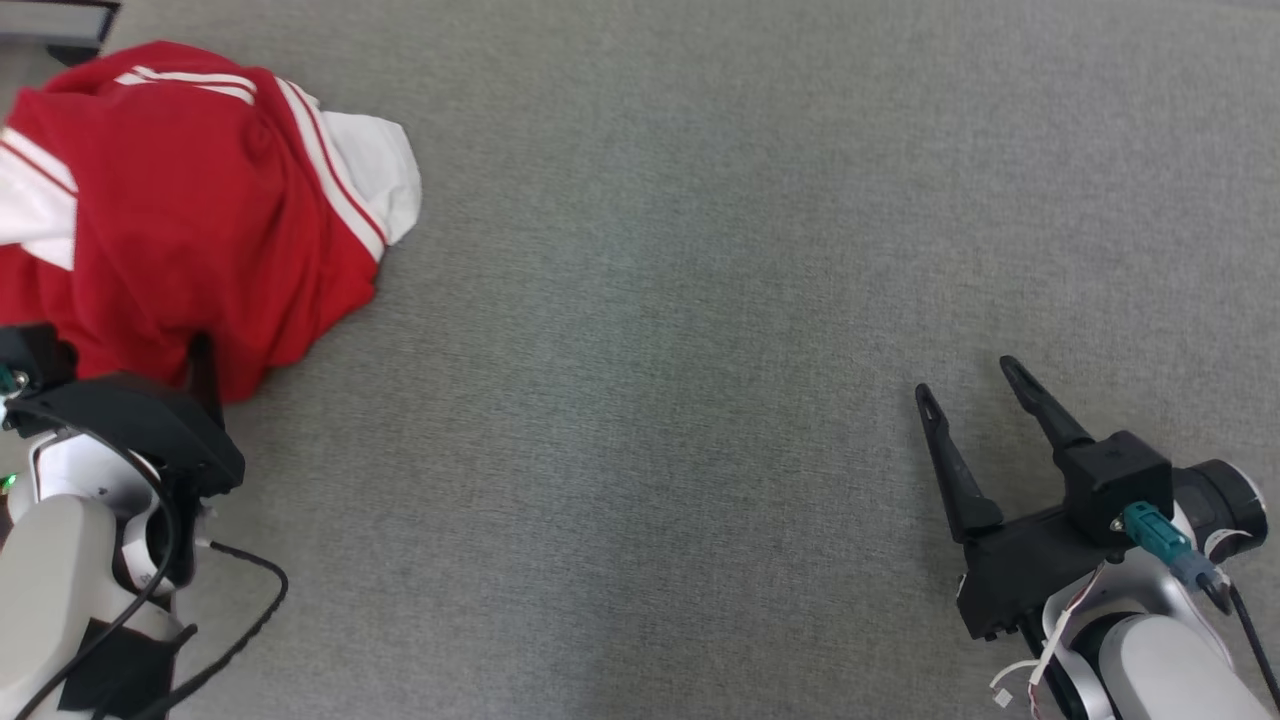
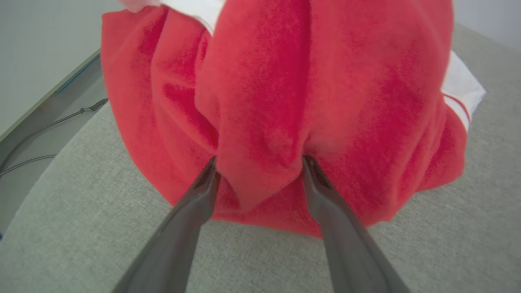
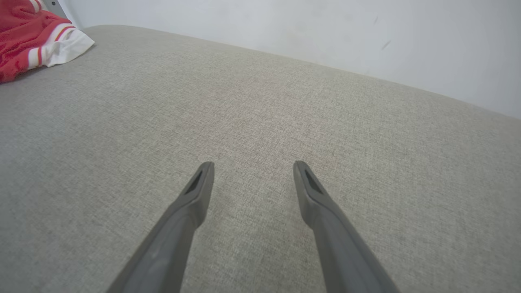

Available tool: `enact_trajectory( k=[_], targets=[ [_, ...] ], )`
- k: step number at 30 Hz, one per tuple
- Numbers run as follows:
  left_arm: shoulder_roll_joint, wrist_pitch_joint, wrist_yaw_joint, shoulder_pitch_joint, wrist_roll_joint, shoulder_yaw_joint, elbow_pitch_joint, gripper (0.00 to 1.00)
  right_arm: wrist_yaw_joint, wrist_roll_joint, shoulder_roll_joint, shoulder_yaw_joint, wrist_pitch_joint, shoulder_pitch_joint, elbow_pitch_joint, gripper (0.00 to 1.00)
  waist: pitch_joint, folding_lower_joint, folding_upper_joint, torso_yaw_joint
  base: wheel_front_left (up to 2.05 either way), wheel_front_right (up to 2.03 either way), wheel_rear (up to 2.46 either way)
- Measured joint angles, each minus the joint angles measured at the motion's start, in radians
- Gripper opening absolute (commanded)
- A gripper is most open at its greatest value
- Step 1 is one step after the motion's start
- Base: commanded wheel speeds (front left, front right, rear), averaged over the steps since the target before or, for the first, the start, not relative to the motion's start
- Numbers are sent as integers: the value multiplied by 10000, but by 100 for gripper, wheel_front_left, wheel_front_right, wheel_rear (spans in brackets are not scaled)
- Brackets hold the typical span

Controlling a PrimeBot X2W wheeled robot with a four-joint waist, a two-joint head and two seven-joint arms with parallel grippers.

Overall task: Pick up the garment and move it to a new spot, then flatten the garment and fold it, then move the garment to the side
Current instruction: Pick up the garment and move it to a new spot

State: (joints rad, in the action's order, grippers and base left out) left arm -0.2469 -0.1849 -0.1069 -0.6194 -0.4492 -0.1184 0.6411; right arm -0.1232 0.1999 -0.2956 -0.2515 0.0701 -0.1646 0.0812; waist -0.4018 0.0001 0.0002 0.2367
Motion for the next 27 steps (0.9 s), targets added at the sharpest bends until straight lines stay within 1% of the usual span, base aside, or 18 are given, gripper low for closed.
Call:
enact_trajectory(
  k=[1,2,3,4,9,16,17,18,22,27],
  targets=[
    [6,-6,-29,-78,17,42,107,91,0,-2,-40,25,17,-5,58,100,-89,0,0,-51,0,0,0],
    [0,-6,-81,-127,86,67,201,75,0,-2,-56,40,50,-6,115,100,-167,0,0,-93,0,0,0],
    [-13,-6,-86,-167,151,86,280,33,0,-2,-56,48,105,-11,146,100,-236,0,0,-128,0,0,0],
    [-33,8,-86,-203,222,90,337,0,0,-2,-56,56,109,-12,165,100,-297,0,0,-156,0,0,0],
    [148,182,-134,-443,491,96,604,0,0,0,-40,140,213,-9,153,100,-355,0,0,-136,0,0,0],
    [240,698,-163,-860,844,58,543,0,0,21,199,61,234,-124,-150,100,-9,-1,0,33,0,0,0],
    [255,932,-163,-1026,1127,6,407,0,0,58,326,-15,207,-128,-322,100,168,-1,0,82,0,0,0],
    [255,932,-163,-1026,1127,6,407,0,0,58,326,-15,207,-128,-322,100,168,-1,0,82,0,0,0],
    [251,1388,-163,-1387,1509,-247,-161,0,0,219,679,-151,94,-206,-754,100,615,-1,0,150,0,0,0],
    [554,1607,-173,-1987,1956,-823,-746,0,0,401,1089,-330,-27,-231,-1279,100,1266,-3,-2,134,0,0,0]
  ],
)
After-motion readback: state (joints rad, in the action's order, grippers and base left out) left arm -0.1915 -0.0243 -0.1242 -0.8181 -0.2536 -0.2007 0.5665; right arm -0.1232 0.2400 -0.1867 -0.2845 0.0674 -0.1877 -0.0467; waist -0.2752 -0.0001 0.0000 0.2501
